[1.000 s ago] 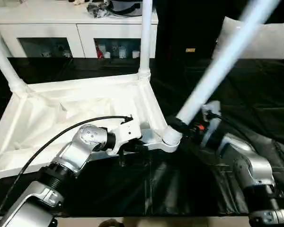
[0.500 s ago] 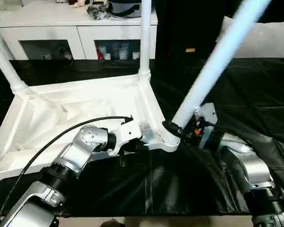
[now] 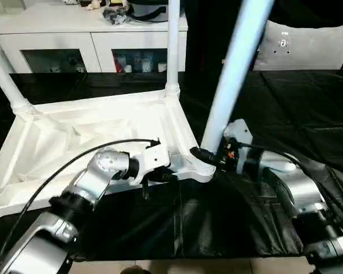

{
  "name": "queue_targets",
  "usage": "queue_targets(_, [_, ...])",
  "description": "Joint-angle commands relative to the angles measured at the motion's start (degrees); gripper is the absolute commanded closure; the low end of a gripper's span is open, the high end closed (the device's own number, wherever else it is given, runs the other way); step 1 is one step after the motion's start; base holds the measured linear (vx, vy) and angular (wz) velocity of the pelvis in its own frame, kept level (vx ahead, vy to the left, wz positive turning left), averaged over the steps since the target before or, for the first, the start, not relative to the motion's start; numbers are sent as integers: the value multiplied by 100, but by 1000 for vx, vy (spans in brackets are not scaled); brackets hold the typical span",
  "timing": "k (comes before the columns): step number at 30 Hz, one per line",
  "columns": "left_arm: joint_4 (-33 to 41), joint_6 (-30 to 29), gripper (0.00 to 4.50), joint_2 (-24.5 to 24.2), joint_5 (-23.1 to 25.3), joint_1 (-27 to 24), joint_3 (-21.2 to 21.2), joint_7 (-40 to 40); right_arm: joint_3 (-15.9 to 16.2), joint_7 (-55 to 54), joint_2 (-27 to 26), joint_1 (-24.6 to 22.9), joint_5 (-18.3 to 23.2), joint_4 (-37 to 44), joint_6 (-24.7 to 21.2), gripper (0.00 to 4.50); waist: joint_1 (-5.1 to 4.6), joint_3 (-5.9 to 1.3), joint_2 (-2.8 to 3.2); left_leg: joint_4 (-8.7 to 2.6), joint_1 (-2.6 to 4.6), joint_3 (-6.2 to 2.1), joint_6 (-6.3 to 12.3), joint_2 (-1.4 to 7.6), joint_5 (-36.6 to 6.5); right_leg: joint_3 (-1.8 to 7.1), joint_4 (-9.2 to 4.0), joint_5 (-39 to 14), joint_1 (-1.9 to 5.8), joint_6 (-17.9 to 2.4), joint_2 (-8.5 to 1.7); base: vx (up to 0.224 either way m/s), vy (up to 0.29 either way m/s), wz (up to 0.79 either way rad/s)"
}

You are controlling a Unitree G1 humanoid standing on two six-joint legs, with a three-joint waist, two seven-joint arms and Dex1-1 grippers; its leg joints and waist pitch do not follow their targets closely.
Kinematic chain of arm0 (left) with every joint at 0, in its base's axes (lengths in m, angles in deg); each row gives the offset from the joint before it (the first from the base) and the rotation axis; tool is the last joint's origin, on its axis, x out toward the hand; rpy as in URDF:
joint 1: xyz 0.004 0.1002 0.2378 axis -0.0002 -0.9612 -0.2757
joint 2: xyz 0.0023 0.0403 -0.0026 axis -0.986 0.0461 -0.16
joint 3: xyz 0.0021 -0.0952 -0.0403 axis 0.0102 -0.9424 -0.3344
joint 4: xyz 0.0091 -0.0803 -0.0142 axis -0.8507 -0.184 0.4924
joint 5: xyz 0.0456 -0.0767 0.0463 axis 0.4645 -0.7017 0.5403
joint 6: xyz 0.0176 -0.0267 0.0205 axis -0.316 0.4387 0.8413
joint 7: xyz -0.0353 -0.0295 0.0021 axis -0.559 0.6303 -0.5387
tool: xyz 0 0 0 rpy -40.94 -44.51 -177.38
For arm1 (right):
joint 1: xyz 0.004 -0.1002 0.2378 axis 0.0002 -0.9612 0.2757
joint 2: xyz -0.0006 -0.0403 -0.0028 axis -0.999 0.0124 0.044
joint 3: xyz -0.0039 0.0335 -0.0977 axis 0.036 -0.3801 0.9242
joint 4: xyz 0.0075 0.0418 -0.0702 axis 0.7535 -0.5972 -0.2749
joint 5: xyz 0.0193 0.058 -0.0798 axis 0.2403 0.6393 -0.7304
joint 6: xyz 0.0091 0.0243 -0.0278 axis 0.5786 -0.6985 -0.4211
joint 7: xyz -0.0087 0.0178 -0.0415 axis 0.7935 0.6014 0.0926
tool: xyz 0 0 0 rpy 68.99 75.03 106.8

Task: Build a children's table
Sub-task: Insert table leg to table base

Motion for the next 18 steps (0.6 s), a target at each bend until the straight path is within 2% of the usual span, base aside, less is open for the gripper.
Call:
queue_targets(1, [-224,187,450,-178,304,260,29,78,260,4,106,-219,-418,-587,-394,263,-54,-233,38,-526,171,-179,-237,349,-2318,286,-619,-1902,21,-1140,-512,0,0,0])
queue_targets(4, [-522,306,450,-131,336,446,17,85,350,36,110,-208,-450,-565,-424,263,-52,-236,27,-525,194,-181,-265,352,-2391,296,-634,-2028,6,-1103,-521,0,0,0])
queue_targets(7, [-663,350,450,-114,314,537,-10,126,358,43,82,-219,-440,-528,-470,263,-57,-236,10,-538,176,-190,-263,359,-2348,294,-627,-2048,20,-1095,-531,0,0,0])
queue_targets(12, [-709,295,450,-114,157,514,-71,257,341,-3,24,-264,-337,-426,-671,263,-74,-245,-6,-544,151,-175,-198,369,-2155,293,-592,-1652,35,-1212,-521,0,0,0])
queue_targets(17, [-688,269,450,-105,45,408,-99,348,302,-83,-25,-282,-299,-401,-820,263,-92,-230,-24,-543,153,-175,-189,366,-2222,297,-621,-1980,19,-1155,-536,0,0,0])
queue_targets(18, [-642,245,450,-109,23,364,-105,374,292,-100,-35,-287,-288,-394,-849,263,-100,-227,-53,-549,153,-177,-187,372,-2228,297,-630,-2050,15,-1125,-535,0,0,0])
